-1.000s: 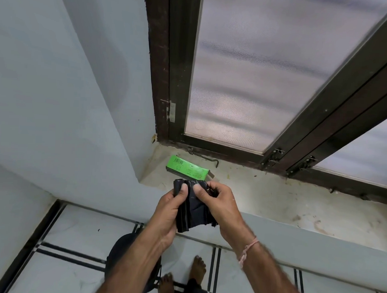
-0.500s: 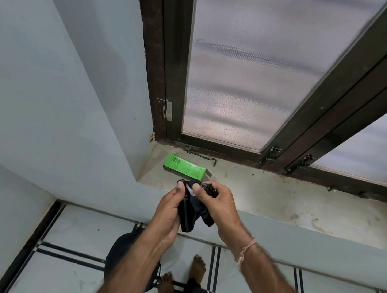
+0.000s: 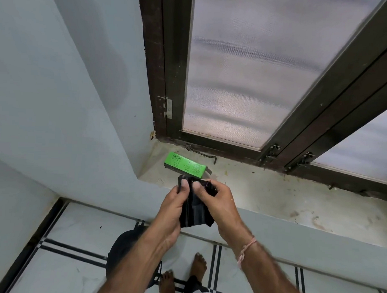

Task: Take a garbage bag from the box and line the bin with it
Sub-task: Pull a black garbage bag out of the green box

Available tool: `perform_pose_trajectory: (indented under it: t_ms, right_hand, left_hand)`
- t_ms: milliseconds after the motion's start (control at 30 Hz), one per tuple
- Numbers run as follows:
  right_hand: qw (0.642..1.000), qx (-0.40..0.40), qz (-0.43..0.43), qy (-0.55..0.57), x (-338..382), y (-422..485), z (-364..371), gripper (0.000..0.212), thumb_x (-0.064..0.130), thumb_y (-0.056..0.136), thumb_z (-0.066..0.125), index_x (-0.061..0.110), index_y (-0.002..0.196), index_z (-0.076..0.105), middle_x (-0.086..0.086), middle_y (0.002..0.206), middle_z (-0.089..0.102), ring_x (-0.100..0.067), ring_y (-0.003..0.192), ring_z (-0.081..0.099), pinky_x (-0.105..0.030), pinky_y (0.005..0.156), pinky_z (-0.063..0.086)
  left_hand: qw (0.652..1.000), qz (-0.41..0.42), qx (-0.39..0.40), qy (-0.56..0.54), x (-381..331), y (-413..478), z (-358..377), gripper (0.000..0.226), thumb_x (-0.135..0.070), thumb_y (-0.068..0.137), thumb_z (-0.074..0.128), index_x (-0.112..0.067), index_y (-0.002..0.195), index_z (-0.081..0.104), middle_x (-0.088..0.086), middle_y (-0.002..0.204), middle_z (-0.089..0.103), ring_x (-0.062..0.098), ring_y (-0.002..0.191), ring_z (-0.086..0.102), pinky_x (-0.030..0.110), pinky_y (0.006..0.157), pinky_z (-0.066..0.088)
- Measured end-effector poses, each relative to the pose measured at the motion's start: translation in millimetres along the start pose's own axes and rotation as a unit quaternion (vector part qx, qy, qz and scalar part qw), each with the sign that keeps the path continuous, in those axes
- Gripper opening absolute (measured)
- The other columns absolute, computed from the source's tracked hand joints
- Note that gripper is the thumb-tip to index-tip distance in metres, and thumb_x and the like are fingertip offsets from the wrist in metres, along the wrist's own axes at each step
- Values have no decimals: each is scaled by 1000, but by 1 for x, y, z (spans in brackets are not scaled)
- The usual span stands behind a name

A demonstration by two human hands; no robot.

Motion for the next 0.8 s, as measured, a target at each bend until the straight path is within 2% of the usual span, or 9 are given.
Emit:
perform_pose_trajectory:
  t_ms: [167,233,367,433,500,567,667,733,800]
  right_hand:
    - [999,-31,12,-10,-5,2,-10,13,22,98,70,9,96,71,-14,87,76,-23,79,72,-35,69,61]
    - [999,-38,14,-17,-9,4,-13,11,18,99,68,8,95,68,-19,91,74,-22,82,70,-40,75,60]
    - [998,-45,-8,-40,-7,7,-13,16,6,101,61,16,94,71,-12,100,75,-23,92,71,-39,85,60]
    - [999,-37,-13,-37,-2,7,-12,18,8,104,57,15,101,73,-9,104,77,-20,96,72,-34,83,61]
    - [1000,-5,-1,-19,3,4,-9,18,20,106,57,13,106,74,-7,95,78,-17,83,74,-27,69,59]
    - [999,23,-4,-30,7,0,-7,24,32,101,66,10,95,73,-9,78,75,-17,65,71,-25,56,54]
    - [998,17,-13,-57,6,0,-7,25,30,94,76,6,86,73,-19,74,74,-20,62,70,-25,55,54]
    - [999,12,-3,-38,1,2,-6,24,24,97,73,2,90,71,-22,73,71,-25,63,70,-27,53,55]
    - [1000,3,4,-25,-1,3,-7,20,21,99,70,3,91,69,-25,75,69,-28,66,70,-26,49,55]
  left_hand:
    - [1000,-5,-14,-8,3,4,-8,44,-42,104,48,-10,126,68,16,119,75,30,114,71,36,79,61]
    - [1000,-13,-20,-13,5,4,-8,42,-40,106,44,-12,125,69,15,120,75,28,114,71,40,83,60]
    - [1000,-23,-12,-7,6,1,-6,47,-49,104,45,-15,129,67,14,120,75,30,113,71,48,91,59]
    - [1000,-14,-6,7,4,2,-6,46,-45,103,51,-13,131,65,15,121,75,32,117,70,51,99,55]
    - [1000,0,-4,5,3,2,-6,44,-42,103,51,-11,132,64,16,123,74,33,120,68,52,106,51]
    - [1000,7,5,13,2,2,-5,45,-42,106,45,-10,131,64,17,122,74,30,116,70,47,100,55]
    - [1000,13,10,20,3,3,-3,50,-46,105,43,-7,127,65,20,111,75,24,92,75,28,66,58]
    - [1000,6,-2,11,4,4,-4,53,-47,105,42,-5,128,64,22,112,75,26,95,76,32,68,60]
    - [1000,-13,-20,-11,6,5,-7,53,-45,107,38,-4,128,64,20,115,76,30,106,75,41,85,60]
Point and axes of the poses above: each hand's wrist, its own y-axis towards the middle knuckle, its own z-axis out of the palm, x = y × z, the point moved 5 cm from there along y, towards the middle knuckle
